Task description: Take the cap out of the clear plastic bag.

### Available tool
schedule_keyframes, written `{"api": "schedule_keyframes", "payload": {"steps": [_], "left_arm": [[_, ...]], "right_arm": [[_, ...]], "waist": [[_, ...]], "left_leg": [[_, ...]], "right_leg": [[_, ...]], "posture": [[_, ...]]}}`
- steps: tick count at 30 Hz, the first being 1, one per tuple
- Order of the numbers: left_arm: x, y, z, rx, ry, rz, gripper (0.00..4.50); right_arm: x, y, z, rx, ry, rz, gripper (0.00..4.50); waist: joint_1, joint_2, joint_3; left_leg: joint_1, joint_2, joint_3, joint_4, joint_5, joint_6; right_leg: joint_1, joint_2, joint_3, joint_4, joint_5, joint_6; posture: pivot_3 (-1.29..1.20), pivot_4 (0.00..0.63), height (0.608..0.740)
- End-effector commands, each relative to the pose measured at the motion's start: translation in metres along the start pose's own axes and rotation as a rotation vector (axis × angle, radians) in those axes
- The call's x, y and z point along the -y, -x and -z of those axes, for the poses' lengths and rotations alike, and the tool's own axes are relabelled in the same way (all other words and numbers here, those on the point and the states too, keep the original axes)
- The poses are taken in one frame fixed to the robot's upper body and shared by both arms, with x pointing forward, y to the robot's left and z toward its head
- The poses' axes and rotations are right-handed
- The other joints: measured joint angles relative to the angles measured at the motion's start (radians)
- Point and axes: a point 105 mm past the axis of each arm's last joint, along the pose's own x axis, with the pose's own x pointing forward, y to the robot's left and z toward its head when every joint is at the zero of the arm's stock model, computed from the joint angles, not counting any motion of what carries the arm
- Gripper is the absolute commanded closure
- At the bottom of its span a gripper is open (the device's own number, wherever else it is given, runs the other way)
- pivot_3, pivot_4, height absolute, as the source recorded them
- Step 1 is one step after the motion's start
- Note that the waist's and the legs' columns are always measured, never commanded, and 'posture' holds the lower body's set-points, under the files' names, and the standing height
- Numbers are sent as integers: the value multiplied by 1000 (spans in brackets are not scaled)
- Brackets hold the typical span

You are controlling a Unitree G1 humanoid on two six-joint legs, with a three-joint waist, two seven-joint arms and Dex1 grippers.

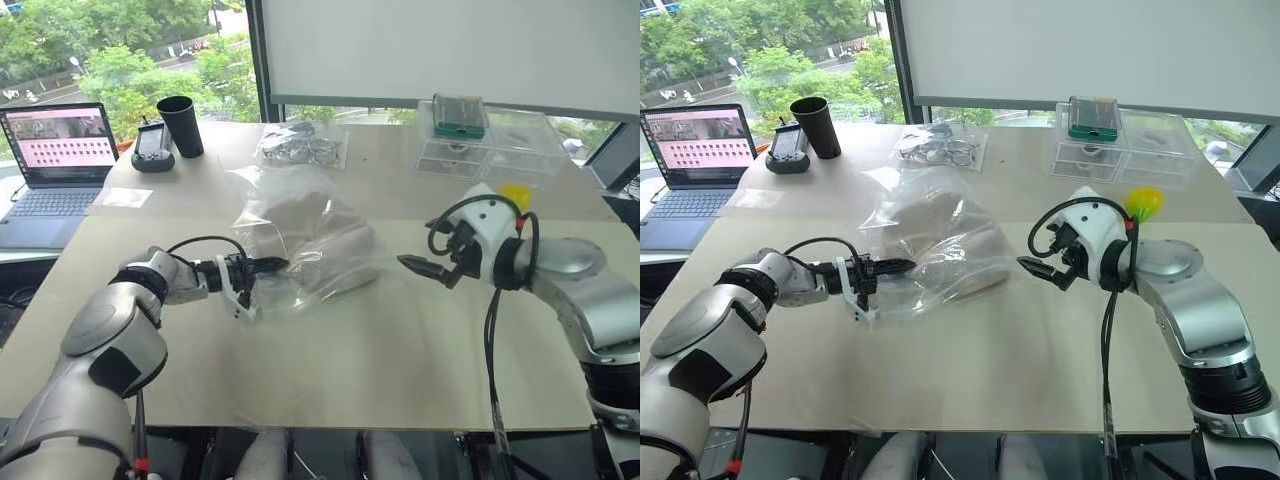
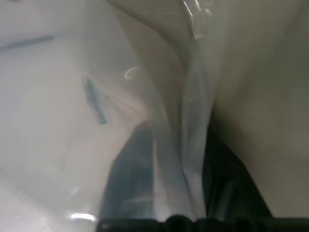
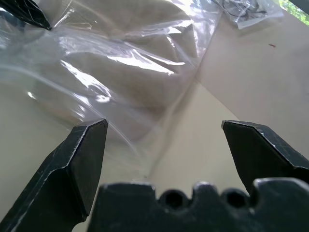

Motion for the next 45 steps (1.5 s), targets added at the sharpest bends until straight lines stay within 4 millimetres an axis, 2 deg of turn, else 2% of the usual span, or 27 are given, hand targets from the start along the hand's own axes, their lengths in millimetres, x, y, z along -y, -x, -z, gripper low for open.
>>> {"api": "schedule_keyframes", "payload": {"steps": [1, 6, 10, 17, 20, 23, 24, 26, 29, 31, 33, 35, 39, 41, 45], "left_arm": [[-6, 4, 5, -15, 15, -21, 1799], [-10, 16, 11, -42, 60, -21, 208], [-14, 28, 16, -67, 133, -17, 208], [-24, 65, 26, -121, 329, 31, 208], [-21, 78, 23, -117, 403, 73, 208], [-13, 100, 22, -162, 572, 123, 208], [-15, 110, 35, -275, 704, 104, 208], [-30, 102, 43, -297, 973, 13, 208], [-56, 89, 50, -141, 1281, -12, 208], [-81, 83, 49, 24, 1396, -13, 208], [-93, 75, 39, 177, 1485, 67, 208], [-96, 59, 22, 313, 1525, 194, 208], [-93, 37, 2, 413, 1471, 310, 208], [-96, 22, -7, 478, 1454, 320, 208], [-101, 5, -17, 558, 1456, 295, 208]], "right_arm": [[6, 8, -12, 36, 32, 35, 0], [4, 3, -14, 48, 29, 19, 0], [3, 1, -15, 55, 29, 11, 0], [3, -4, -16, 67, 27, -12, 0], [3, -6, -16, 70, 27, -23, 0], [3, -5, -15, 65, 31, -35, 0], [4, -4, -15, 63, 30, -38, 0], [5, -2, -14, 58, 28, -43, 0], [4, 1, -14, 61, 12, -60, 0], [2, 3, -13, 58, 4, -75, 0], [1, 6, -11, 47, 0, -92, 0], [-1, 9, -7, 25, 8, -107, 0], [-1, 13, -7, 17, 12, -113, 0], [-1, 14, -6, 12, 14, -104, 0], [-2, 15, -5, 9, 11, -87, 0]], "waist": [[1, 0, 0], [-2, 0, 0], [-12, 0, 0], [-11, -1, 0], [-11, -1, 0], [-11, -1, 0], [-11, -2, 1], [-11, -5, 3], [-4, -6, 2], [-8, -6, 2], [-16, -6, 2], [-21, -5, 2], [-37, -5, 2], [-43, -5, 2], [-44, -5, 2]], "left_leg": [[0, 0, 0, 0, 0, 0], [0, -1, 0, 1, 0, 0], [1, 0, 0, 1, 0, 0], [1, 0, 1, 1, 0, 0], [1, 0, 1, 1, 0, 0], [1, 0, 1, 1, 0, 0], [1, 0, 1, 1, 0, 0], [0, 0, 1, 2, 0, 0], [-1, 0, 1, 4, 0, 1], [-3, 0, 1, 4, 0, 1], [-4, 0, 1, 5, 0, 1], [-4, 0, 1, 5, -1, 2], [-4, 0, 1, 5, -2, 4], [-3, 0, 1, 5, -2, 4], [-3, 0, 1, 5, -2, 4]], "right_leg": [[0, 0, 0, 0, 0, 0], [1, -1, 0, 1, 0, 0], [0, -1, 0, 1, 0, 0], [0, -1, 0, 1, 1, -1], [0, -1, 0, 1, 1, -2], [0, -1, 0, 1, 2, -4], [0, -1, 0, 1, 3, -6], [-1, 0, -1, 1, 4, -6], [2, -1, -4, 1, 0, 0], [1, -2, -4, 1, -1, 1], [-1, -2, -4, 1, -1, 1], [-1, -2, -4, 2, -1, 2], [-1, -2, -4, 3, -2, 2], [-2, -2, -4, 4, -2, 2], [-2, -2, -4, 6, -2, 2]], "posture": [[0, 150, 740], [0, 150, 740], [0, 150, 740], [0, 150, 740], [0, 150, 740], [0, 150, 740], [0, 150, 740], [0, 150, 740], [0, 150, 740], [0, 150, 740], [0, 150, 740], [0, 150, 740], [0, 150, 740], [0, 150, 740], [0, 150, 740]]}}
